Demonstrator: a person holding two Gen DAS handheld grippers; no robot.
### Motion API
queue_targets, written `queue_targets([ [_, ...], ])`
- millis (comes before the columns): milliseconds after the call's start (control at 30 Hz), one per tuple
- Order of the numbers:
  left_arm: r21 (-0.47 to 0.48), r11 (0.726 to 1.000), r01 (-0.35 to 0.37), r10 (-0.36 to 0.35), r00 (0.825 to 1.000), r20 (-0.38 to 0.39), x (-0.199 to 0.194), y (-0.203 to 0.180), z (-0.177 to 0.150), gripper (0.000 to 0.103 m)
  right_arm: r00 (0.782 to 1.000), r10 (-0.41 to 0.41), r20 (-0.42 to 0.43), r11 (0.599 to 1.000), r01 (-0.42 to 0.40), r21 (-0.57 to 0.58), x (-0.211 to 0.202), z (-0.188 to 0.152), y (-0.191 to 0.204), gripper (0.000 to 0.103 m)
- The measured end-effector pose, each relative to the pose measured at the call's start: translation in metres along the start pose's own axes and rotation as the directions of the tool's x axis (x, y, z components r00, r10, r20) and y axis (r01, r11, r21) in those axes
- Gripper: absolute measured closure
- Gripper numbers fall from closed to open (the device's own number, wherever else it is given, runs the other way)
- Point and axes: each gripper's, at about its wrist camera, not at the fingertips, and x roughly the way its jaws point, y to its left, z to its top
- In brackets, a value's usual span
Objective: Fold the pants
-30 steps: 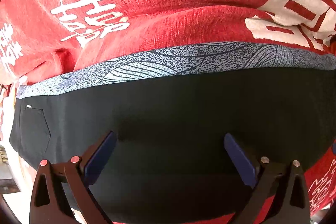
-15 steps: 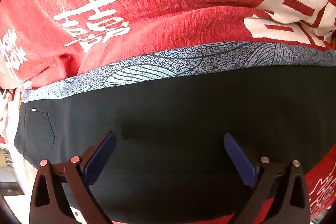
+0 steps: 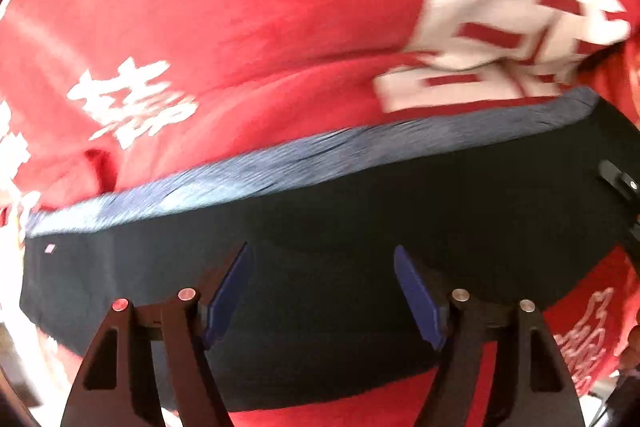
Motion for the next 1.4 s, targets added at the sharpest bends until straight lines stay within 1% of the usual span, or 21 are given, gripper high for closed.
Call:
queue_targets([
  [67,0.004,0.999,0.032,-0.032,0.999,-0.024,0.010,-0.018,0.003,0.028,1.000,0.023,0.002,0.999,-0.023,-0.041,-0.005,0.000,0.014,0.089],
  [133,-0.012,0.994,0.109,-0.109,0.990,-0.090,0.029,-0.034,-0.001,0.028,0.999,0.046,0.008,0.996,-0.046,-0.072,-0.009,0.000,0.027,0.089],
  [167,0.001,0.995,0.101,-0.100,0.990,-0.096,0.035,-0.042,-0.005,0.028,0.999,0.051,0.009,0.995,-0.050,-0.085,-0.009,-0.001,0.032,0.089],
  [200,0.053,0.996,0.066,-0.064,0.997,-0.051,0.033,-0.051,-0.009,0.028,0.999,0.054,0.004,0.994,-0.053,-0.099,-0.009,-0.002,0.037,0.089],
  [233,0.080,0.995,0.059,-0.056,0.998,-0.035,0.032,-0.054,-0.011,0.028,0.999,0.050,-0.008,0.992,-0.050,-0.118,-0.007,-0.004,0.044,0.089],
  [367,0.043,0.987,0.157,-0.154,0.986,-0.066,0.035,-0.039,-0.006,0.027,0.999,0.028,-0.023,0.972,-0.033,-0.234,-0.002,-0.013,0.075,0.089],
  [467,0.077,0.980,0.186,-0.181,0.981,-0.071,0.033,-0.037,-0.005,0.026,0.999,0.020,-0.033,0.952,-0.029,-0.305,-0.002,-0.018,0.095,0.089],
  [567,0.037,0.968,0.247,-0.244,0.967,-0.078,0.026,-0.022,-0.004,0.026,0.999,0.003,-0.042,0.927,-0.019,-0.375,0.001,-0.029,0.118,0.089],
  [600,0.010,0.963,0.270,-0.268,0.961,-0.073,0.020,-0.011,-0.006,0.026,0.999,-0.001,-0.043,0.920,-0.016,-0.392,0.001,-0.032,0.124,0.089],
  [733,-0.029,0.962,0.271,-0.271,0.963,-0.010,-0.004,0.036,-0.011,0.026,0.998,-0.035,-0.052,0.868,0.005,-0.496,0.005,-0.056,0.162,0.089],
  [933,-0.139,0.971,0.193,-0.195,0.981,0.000,-0.023,0.146,-0.029,0.026,0.990,-0.131,-0.054,0.772,0.067,-0.632,0.037,-0.117,0.212,0.088],
  [1067,-0.201,0.973,0.112,-0.119,0.993,-0.021,-0.018,0.218,-0.053,0.026,0.971,-0.233,-0.050,0.711,0.135,-0.691,0.086,-0.174,0.234,0.086],
  [1133,-0.224,0.971,0.083,-0.093,0.995,-0.035,-0.014,0.248,-0.063,0.026,0.954,-0.299,-0.031,0.659,0.183,-0.729,0.116,-0.206,0.239,0.082],
  [1167,-0.228,0.971,0.075,-0.086,0.996,-0.039,-0.014,0.259,-0.069,0.026,0.940,-0.342,-0.017,0.621,0.212,-0.754,0.135,-0.225,0.239,0.079],
  [1200,-0.231,0.971,0.062,-0.074,0.996,-0.044,-0.013,0.267,-0.075,0.026,0.921,-0.389,0.002,0.578,0.246,-0.778,0.151,-0.242,0.238,0.077],
  [1233,-0.232,0.971,0.057,-0.069,0.996,-0.047,-0.011,0.269,-0.081,0.026,0.894,-0.448,0.036,0.516,0.291,-0.806,0.169,-0.261,0.236,0.077],
  [1267,-0.235,0.970,0.055,-0.069,0.996,-0.051,-0.008,0.275,-0.084,0.026,0.851,-0.515,0.102,0.416,0.352,-0.838,0.186,-0.282,0.231,0.076],
  [1300,-0.237,0.970,0.059,-0.073,0.996,-0.052,-0.008,0.282,-0.087,0.026,0.820,-0.547,0.169,0.325,0.394,-0.860,0.195,-0.299,0.228,0.073],
  [1333,-0.238,0.969,0.063,-0.078,0.996,-0.053,-0.003,0.281,-0.086,0.026,0.783,-0.564,0.262,0.196,0.435,-0.879,0.202,-0.320,0.227,0.070],
  [1367,-0.240,0.968,0.071,-0.087,0.995,-0.054,-0.002,0.282,-0.086,0.026,0.767,-0.563,0.309,0.113,0.441,-0.890,0.202,-0.335,0.226,0.061],
  [1400,-0.241,0.967,0.084,-0.100,0.994,-0.055,-0.002,0.282,-0.085,0.026,0.766,-0.561,0.314,0.086,0.431,-0.898,0.200,-0.342,0.228,0.058],
])
